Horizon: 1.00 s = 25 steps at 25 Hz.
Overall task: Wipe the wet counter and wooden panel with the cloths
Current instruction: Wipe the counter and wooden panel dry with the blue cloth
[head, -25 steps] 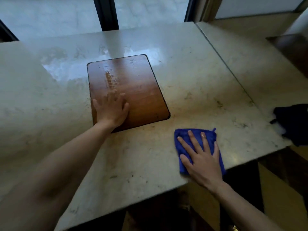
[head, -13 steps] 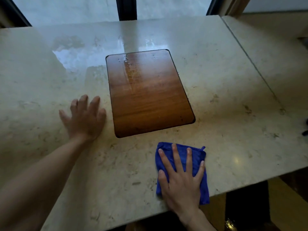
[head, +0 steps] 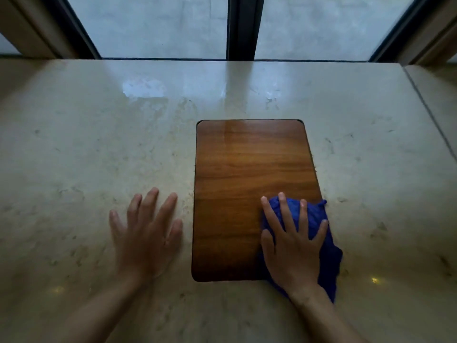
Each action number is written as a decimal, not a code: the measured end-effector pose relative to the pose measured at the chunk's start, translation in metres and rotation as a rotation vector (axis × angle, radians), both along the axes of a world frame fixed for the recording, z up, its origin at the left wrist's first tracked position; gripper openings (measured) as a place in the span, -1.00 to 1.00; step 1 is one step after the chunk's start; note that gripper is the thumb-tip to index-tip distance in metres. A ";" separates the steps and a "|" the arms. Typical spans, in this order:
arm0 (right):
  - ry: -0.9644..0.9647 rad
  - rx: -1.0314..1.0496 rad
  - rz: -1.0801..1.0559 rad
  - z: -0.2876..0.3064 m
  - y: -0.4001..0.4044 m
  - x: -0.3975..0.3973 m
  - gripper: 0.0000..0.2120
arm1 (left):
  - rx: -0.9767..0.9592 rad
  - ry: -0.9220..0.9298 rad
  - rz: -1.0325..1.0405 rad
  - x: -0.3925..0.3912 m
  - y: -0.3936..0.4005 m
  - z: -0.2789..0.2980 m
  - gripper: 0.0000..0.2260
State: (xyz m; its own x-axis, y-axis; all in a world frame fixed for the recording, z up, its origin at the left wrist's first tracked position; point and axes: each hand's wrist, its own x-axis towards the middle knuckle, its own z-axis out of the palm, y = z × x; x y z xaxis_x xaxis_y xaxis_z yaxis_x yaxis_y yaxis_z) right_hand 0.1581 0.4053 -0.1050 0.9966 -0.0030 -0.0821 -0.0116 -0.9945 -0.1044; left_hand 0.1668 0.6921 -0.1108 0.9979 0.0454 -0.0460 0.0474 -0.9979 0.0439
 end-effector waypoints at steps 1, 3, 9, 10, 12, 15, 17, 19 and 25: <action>0.006 -0.002 0.011 0.002 -0.001 -0.003 -0.44 | 0.008 0.009 -0.005 0.000 0.001 0.001 -0.46; 0.007 -0.032 -0.001 0.000 -0.009 -0.024 -0.41 | -0.013 0.020 0.002 0.001 0.003 0.002 -0.46; 0.026 -0.089 0.072 -0.011 -0.018 -0.097 -0.30 | -0.031 0.057 0.010 0.002 -0.001 0.006 -0.45; 0.044 -0.024 -0.079 -0.007 -0.012 -0.099 -0.23 | -0.040 0.060 0.014 0.003 -0.002 0.007 -0.45; -0.180 0.076 -0.117 -0.018 -0.015 -0.106 -0.11 | -0.056 0.062 0.022 0.003 -0.002 0.008 -0.45; -0.097 -0.079 0.033 -0.014 -0.011 -0.086 -0.37 | -0.072 0.078 0.027 0.003 -0.003 0.011 -0.44; -0.083 -0.005 0.073 -0.011 -0.019 -0.063 -0.45 | -0.060 0.098 0.029 0.004 -0.003 0.011 -0.44; -0.077 0.043 0.000 -0.004 -0.009 -0.013 -0.46 | -0.042 0.124 0.023 0.004 -0.003 0.011 -0.44; -0.083 0.079 -0.099 -0.005 -0.006 0.126 -0.44 | -0.040 0.104 0.021 0.004 -0.001 0.007 -0.40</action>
